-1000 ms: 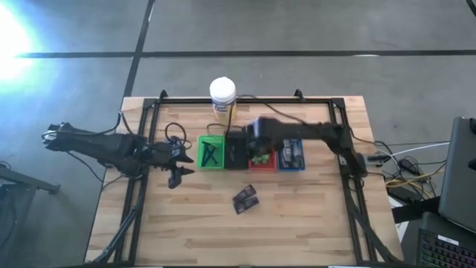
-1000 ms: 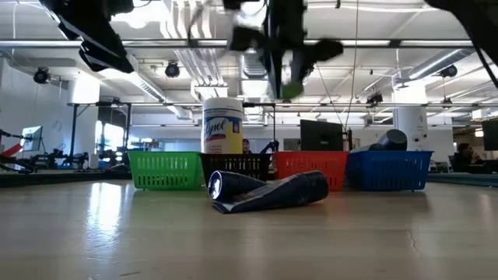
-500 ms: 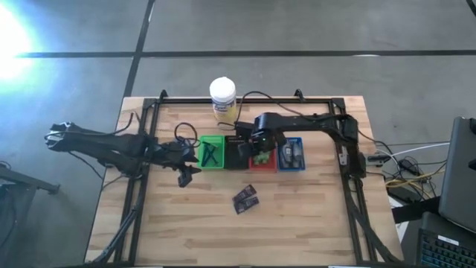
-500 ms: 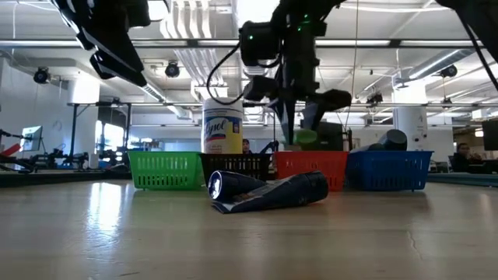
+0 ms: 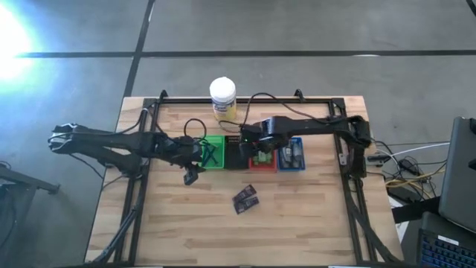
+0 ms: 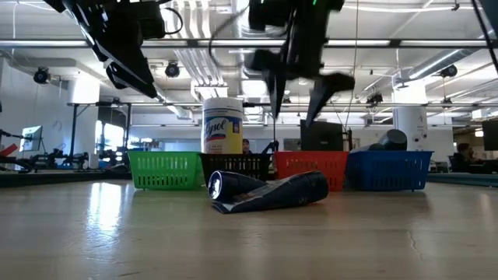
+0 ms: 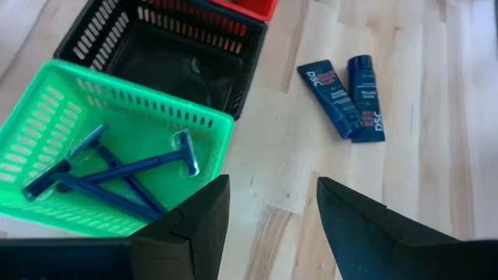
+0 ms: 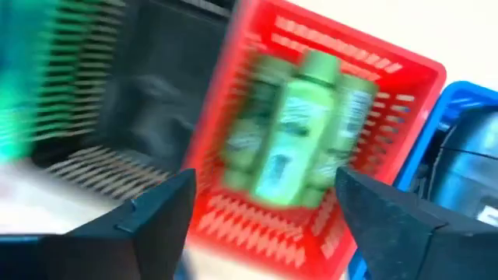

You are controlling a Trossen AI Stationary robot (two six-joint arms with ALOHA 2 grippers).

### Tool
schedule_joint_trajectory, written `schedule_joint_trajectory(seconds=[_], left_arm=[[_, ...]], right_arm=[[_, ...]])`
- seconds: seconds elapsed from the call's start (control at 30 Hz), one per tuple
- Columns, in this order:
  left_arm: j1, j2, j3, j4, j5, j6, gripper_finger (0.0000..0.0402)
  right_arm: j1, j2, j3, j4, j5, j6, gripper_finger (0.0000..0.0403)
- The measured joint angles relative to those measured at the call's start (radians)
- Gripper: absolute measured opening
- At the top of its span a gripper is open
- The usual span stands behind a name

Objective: Pick & Place Travel size toiletries
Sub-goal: Put the blue shave cream into the black bin

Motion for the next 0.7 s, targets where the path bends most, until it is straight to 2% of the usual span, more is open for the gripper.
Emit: schedule_joint_trajectory(seconds=[0.1, 0.2, 0.33, 0.5, 0.7], left_arm=[[0.000, 0.002, 0.000, 0.017, 0.038, 0.031, 0.0197], [-0.006, 0.030, 0.000, 0.046, 0.075, 0.057, 0.0197], [-0.028, 0.097, 0.000, 0.078, 0.085, 0.055, 0.0197], [-0.091, 0.212, 0.012, 0.149, 0.082, 0.019, 0.0197], [-0.156, 0.368, 0.126, 0.154, 0.067, -0.044, 0.0218]], right_arm=[[0.055, -0.052, 0.007, -0.008, 0.016, 0.006, 0.0322], [0.136, -0.077, 0.004, -0.058, 0.049, 0.096, 0.0331], [0.273, -0.095, 0.004, -0.116, 0.067, 0.287, 0.0339], [0.428, -0.087, 0.000, -0.220, 0.065, 0.603, 0.0345], [0.570, -0.095, -0.001, -0.354, 0.064, 0.855, 0.0354]])
